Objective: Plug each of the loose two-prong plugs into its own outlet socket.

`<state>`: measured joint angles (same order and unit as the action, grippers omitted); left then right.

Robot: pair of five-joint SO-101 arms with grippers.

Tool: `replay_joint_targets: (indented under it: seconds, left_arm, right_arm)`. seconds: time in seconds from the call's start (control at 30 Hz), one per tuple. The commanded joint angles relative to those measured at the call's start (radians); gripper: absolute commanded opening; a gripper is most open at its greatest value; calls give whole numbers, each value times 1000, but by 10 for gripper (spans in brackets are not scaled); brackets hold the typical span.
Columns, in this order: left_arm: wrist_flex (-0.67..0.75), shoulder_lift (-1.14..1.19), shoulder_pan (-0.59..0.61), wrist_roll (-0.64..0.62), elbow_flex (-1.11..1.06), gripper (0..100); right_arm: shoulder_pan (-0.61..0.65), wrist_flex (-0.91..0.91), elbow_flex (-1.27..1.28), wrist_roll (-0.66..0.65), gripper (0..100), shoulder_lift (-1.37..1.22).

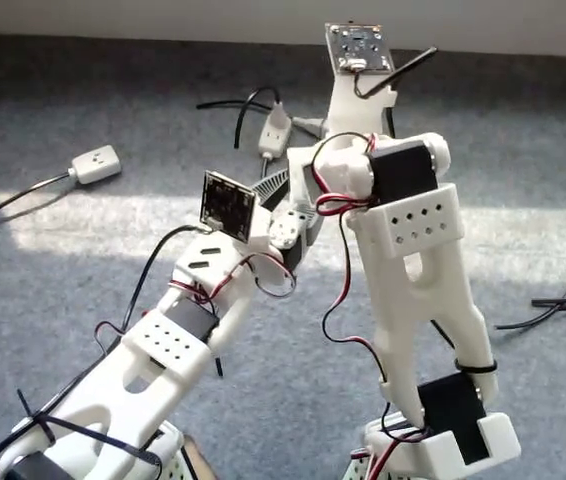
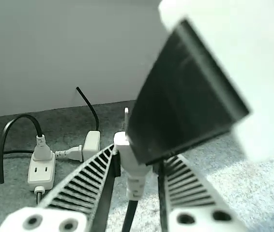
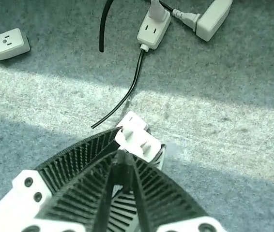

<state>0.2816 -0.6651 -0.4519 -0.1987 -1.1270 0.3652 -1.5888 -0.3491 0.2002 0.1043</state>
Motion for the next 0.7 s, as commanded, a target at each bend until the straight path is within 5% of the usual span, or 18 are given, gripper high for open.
replay_joint_targets:
  seconds: [0.0, 0.67]
  left_arm:
    - [15, -19, -1, -11, 71, 6]
    - [-18, -180, -4, -8, -7, 6]
  right_arm:
    - [-62, 51, 8, -12, 7, 1]
    - [-159, 240, 90, -14, 6, -8]
